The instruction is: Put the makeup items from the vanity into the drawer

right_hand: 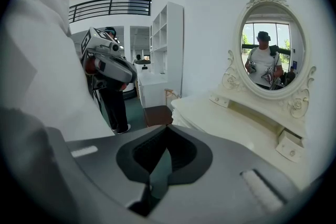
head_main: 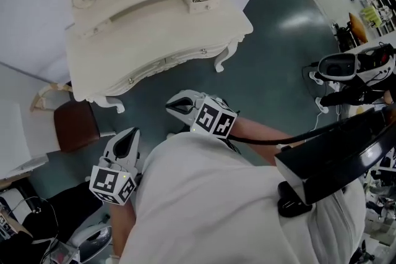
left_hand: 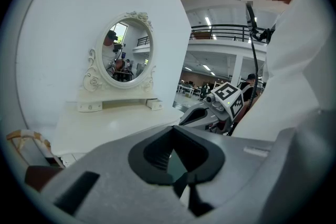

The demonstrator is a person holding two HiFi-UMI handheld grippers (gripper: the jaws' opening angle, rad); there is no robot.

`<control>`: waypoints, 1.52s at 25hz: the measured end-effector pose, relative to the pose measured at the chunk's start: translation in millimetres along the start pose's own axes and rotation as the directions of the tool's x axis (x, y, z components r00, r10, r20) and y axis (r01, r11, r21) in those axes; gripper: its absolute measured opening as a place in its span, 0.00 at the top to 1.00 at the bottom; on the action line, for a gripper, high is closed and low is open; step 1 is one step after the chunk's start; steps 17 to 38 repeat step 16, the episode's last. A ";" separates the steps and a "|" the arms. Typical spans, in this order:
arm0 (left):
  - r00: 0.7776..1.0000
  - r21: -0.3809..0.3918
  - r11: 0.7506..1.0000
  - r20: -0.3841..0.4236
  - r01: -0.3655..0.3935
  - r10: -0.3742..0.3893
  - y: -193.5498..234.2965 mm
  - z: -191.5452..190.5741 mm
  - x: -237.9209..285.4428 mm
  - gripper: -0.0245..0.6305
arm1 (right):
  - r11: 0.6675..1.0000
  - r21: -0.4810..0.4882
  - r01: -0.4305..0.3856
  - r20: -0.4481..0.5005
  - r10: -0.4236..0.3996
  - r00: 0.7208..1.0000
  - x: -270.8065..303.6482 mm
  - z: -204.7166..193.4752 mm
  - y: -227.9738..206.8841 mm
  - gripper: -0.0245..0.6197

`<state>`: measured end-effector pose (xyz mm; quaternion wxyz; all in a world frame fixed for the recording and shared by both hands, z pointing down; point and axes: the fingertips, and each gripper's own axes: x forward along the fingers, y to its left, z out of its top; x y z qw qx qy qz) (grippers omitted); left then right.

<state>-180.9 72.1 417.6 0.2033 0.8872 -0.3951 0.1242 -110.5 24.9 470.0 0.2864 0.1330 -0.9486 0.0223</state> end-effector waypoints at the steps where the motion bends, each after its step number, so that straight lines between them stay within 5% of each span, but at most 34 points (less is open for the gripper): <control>1: 1.000 -0.003 1.000 0.000 0.000 0.000 0.2 -0.5 0.7 0.96 | 1.000 0.001 0.000 0.000 0.000 1.000 0.3 -1.0 -0.4 0.96; 38: 0.999 -0.006 1.000 -0.032 0.011 -0.011 6.3 8.7 24.1 0.96 | 1.000 0.025 -0.006 0.002 0.006 1.000 -1.6 -7.3 -23.2 0.96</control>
